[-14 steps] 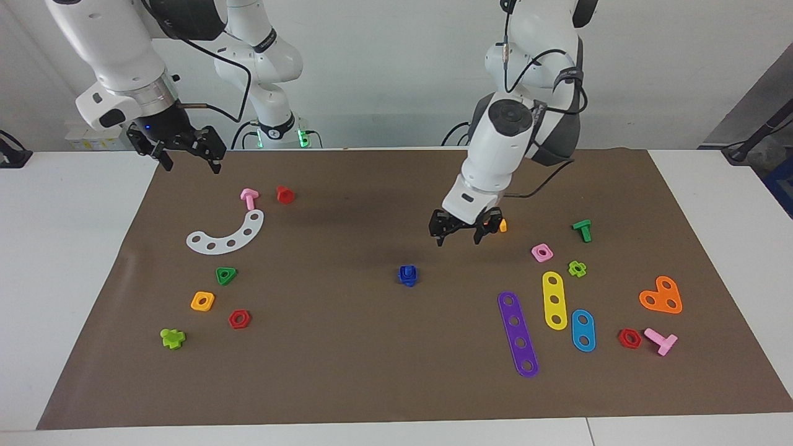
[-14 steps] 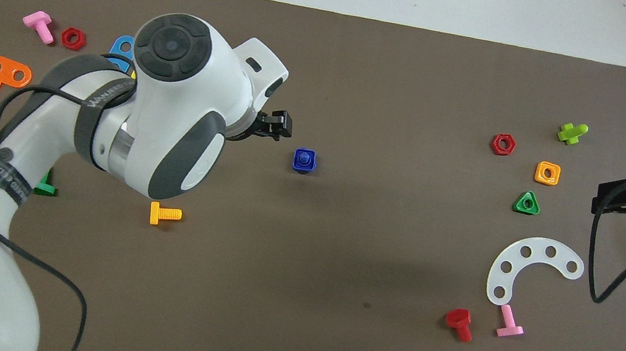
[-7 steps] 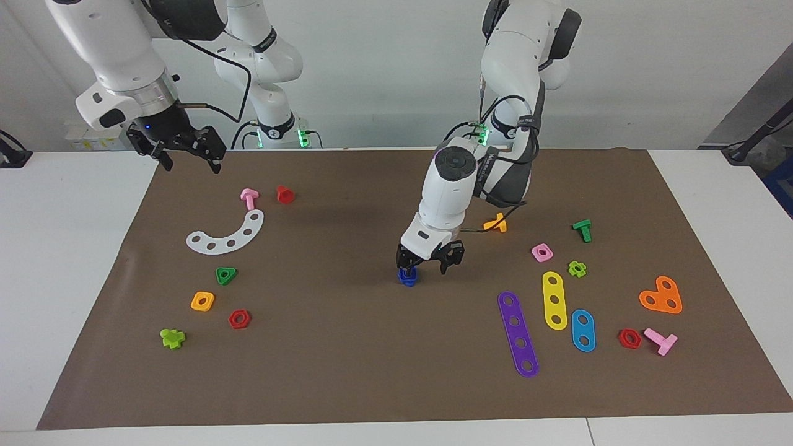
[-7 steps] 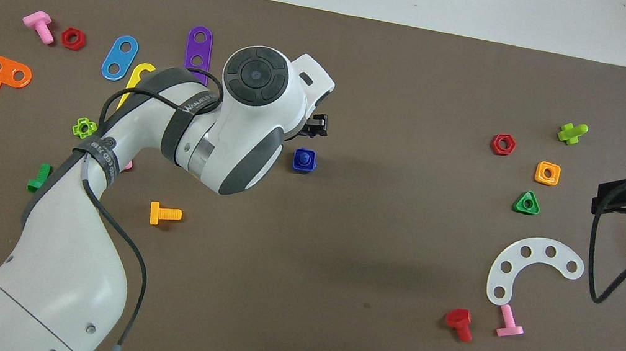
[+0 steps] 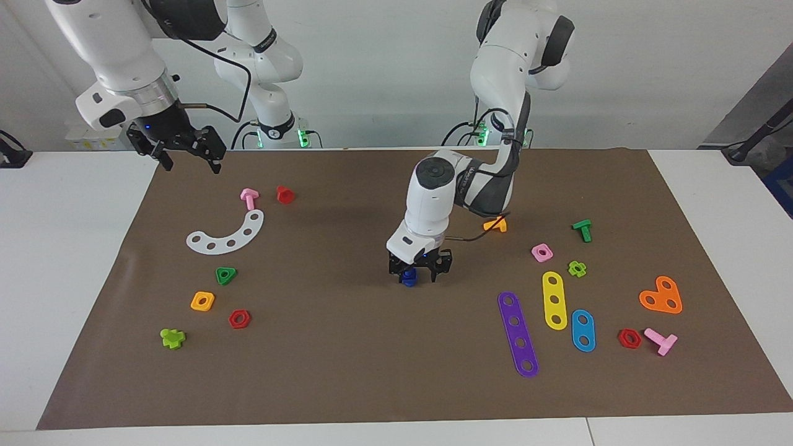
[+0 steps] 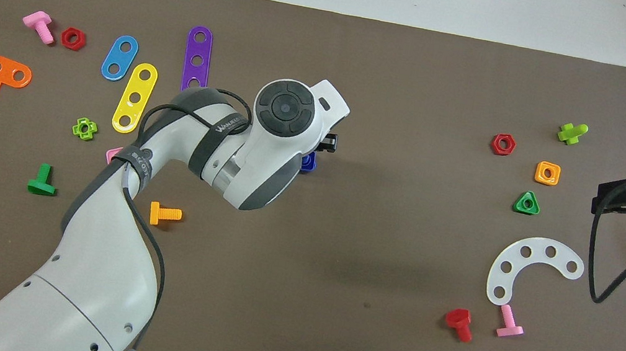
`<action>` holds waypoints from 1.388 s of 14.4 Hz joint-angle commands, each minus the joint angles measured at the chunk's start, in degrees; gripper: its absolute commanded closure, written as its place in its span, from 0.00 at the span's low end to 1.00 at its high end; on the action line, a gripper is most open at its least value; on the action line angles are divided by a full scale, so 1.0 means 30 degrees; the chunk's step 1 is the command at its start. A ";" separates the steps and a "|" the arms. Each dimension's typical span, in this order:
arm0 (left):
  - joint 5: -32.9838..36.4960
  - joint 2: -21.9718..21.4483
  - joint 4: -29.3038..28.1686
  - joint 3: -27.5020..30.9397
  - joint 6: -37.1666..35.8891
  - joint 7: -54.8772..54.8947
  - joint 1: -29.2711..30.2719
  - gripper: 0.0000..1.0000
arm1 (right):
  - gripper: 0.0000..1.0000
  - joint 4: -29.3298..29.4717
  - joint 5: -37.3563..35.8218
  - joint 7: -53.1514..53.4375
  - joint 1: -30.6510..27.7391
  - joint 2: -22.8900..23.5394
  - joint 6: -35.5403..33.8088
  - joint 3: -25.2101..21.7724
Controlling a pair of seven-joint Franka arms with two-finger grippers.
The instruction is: Unscrew and place screws in storage area
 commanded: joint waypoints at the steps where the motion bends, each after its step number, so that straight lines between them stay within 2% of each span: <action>1: 0.0696 0.0182 -0.0009 0.0231 0.0302 -0.0191 -0.0315 0.16 | 0.00 -0.0226 0.0100 -0.0476 -0.0094 -0.0240 -0.0212 0.0077; 9: 0.0462 0.0182 -0.0096 -0.0295 -0.0342 0.0189 -0.0170 0.22 | 0.00 -0.0226 0.0100 -0.0476 -0.0094 -0.0240 -0.0183 0.0077; 13: 0.0200 0.0153 0.0021 -0.0414 -0.1367 0.0919 -0.0052 0.27 | 0.00 -0.0226 0.0100 -0.0447 -0.0094 -0.0240 -0.0183 0.0077; 20: -0.0446 0.0153 0.0138 -0.0385 -0.1398 0.1127 -0.0022 0.36 | 0.00 -0.0226 0.0100 -0.0447 -0.0094 -0.0269 -0.0183 0.0077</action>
